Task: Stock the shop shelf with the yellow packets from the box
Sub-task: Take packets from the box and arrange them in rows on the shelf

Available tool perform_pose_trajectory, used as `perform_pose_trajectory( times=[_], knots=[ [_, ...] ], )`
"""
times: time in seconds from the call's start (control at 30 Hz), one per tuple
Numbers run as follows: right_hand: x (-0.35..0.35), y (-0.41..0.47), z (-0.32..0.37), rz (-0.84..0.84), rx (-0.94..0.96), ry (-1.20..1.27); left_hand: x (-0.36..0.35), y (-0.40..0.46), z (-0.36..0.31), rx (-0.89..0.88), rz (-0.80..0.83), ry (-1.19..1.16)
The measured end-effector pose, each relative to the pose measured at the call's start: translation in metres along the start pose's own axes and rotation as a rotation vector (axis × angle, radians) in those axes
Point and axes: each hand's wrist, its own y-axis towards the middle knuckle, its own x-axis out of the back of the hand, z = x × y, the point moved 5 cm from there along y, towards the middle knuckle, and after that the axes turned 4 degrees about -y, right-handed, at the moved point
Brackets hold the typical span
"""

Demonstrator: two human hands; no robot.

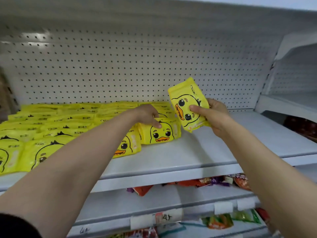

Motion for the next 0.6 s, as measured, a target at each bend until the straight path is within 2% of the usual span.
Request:
perform_pose_trajectory(
  times=[0.33, 0.47, 0.6],
  knots=[
    [0.015, 0.041, 0.012, 0.094, 0.051, -0.144, 0.001, 0.028, 0.022, 0.034, -0.121, 0.030],
    [0.011, 0.051, 0.009, 0.145, 0.055, -0.194, 0.002, 0.024, 0.029, 0.070, -0.221, -0.021],
    [0.003, 0.058, 0.001, 0.203, 0.035, -0.230, 0.003, 0.019, 0.028, 0.090, -0.328, 0.045]
  ],
)
